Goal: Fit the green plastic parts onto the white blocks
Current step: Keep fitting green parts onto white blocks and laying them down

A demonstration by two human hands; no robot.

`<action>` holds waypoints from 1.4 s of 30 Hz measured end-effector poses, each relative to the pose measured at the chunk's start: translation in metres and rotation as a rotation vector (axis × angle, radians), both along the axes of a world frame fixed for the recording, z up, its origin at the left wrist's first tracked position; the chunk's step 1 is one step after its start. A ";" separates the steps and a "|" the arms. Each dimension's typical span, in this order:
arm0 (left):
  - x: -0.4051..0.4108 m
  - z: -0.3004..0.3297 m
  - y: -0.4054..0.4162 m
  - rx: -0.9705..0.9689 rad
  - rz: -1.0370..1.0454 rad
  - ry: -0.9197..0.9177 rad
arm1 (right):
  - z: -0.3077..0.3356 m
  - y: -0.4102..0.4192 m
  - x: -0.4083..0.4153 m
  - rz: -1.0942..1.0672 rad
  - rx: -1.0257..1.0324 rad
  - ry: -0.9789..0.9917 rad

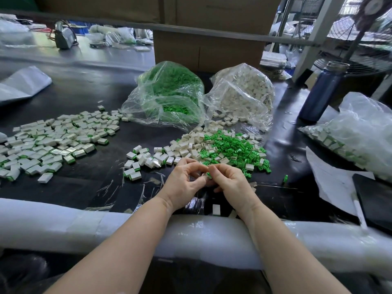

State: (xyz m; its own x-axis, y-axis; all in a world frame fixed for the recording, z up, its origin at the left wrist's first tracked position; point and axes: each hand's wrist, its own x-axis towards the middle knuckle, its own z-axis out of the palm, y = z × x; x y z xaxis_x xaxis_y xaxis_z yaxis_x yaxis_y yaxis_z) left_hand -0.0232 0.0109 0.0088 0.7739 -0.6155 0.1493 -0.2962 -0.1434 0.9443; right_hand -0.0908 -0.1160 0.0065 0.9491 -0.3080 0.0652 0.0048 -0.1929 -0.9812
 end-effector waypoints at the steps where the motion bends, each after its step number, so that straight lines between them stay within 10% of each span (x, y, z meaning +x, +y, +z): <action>1: 0.000 -0.001 0.000 -0.003 -0.013 0.005 | 0.001 0.000 0.000 0.025 -0.024 0.006; 42: 0.000 -0.004 -0.002 0.152 -0.162 -0.112 | -0.002 -0.005 -0.001 0.016 0.057 -0.018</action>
